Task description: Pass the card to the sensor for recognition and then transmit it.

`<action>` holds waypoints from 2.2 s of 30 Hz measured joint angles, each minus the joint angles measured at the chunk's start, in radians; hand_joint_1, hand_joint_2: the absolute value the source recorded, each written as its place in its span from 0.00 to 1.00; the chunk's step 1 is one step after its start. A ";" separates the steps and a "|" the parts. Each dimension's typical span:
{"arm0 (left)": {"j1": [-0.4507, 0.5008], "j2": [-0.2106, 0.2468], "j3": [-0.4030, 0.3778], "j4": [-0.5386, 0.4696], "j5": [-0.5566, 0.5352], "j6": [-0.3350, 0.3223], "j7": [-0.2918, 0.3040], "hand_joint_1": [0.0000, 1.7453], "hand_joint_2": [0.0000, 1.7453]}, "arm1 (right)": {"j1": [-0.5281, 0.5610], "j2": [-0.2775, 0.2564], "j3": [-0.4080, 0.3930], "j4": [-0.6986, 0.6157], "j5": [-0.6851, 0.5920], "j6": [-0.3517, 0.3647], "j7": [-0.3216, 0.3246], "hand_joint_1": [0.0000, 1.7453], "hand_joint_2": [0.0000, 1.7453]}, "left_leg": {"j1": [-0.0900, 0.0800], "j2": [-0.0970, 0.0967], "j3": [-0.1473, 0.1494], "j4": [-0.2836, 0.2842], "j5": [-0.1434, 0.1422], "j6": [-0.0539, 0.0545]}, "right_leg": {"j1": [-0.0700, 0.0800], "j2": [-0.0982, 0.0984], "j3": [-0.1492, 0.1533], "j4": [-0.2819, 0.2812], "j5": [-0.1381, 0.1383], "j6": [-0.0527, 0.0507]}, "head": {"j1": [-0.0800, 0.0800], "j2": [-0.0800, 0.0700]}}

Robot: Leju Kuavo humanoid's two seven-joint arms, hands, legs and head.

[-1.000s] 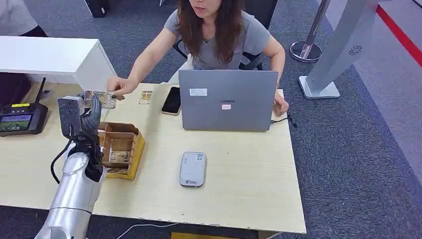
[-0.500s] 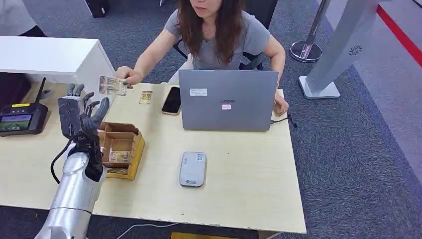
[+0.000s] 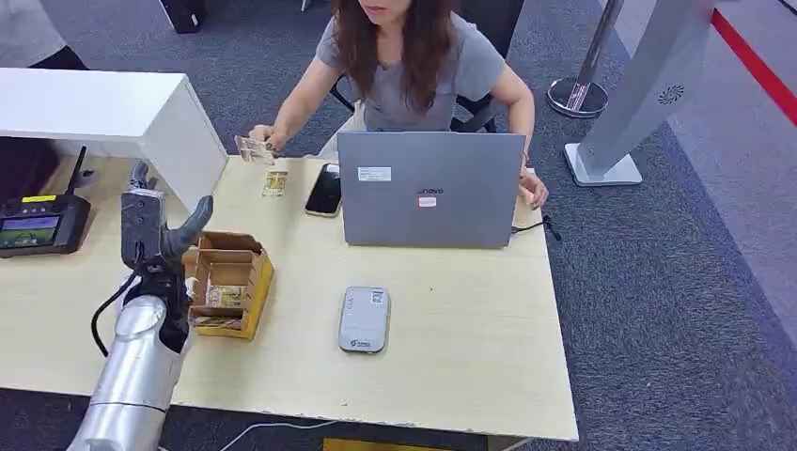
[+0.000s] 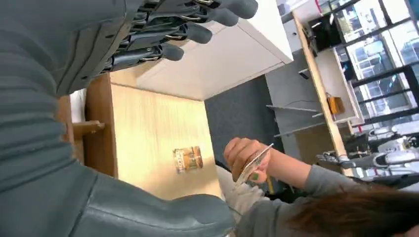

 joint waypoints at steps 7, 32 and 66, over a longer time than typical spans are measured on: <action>0.053 0.091 -0.037 -0.101 -0.096 -0.091 0.065 0.00 1.00 | 0.019 0.000 -0.010 0.000 -0.029 -0.003 -0.015 0.00 1.00 | 0.000 0.000 0.000 0.000 0.000 0.000 | 0.000 0.001 0.000 0.000 0.000 0.000 | 0.000 0.000; 0.018 0.475 -0.117 -0.258 -0.152 -0.455 0.240 0.00 1.00 | 0.033 -0.006 -0.058 0.000 -0.067 -0.008 -0.027 0.00 1.00 | 0.001 0.002 0.000 0.000 0.000 -0.001 | 0.001 0.003 -0.001 0.001 0.000 0.000 | 0.000 0.000; 0.608 0.437 -0.003 -0.506 -0.079 -0.422 0.094 0.00 1.00 | 0.036 -0.008 -0.092 0.000 -0.068 -0.029 -0.009 0.00 1.00 | 0.001 0.003 -0.001 -0.001 -0.001 -0.001 | 0.000 0.003 -0.002 0.000 -0.001 0.000 | 0.000 0.000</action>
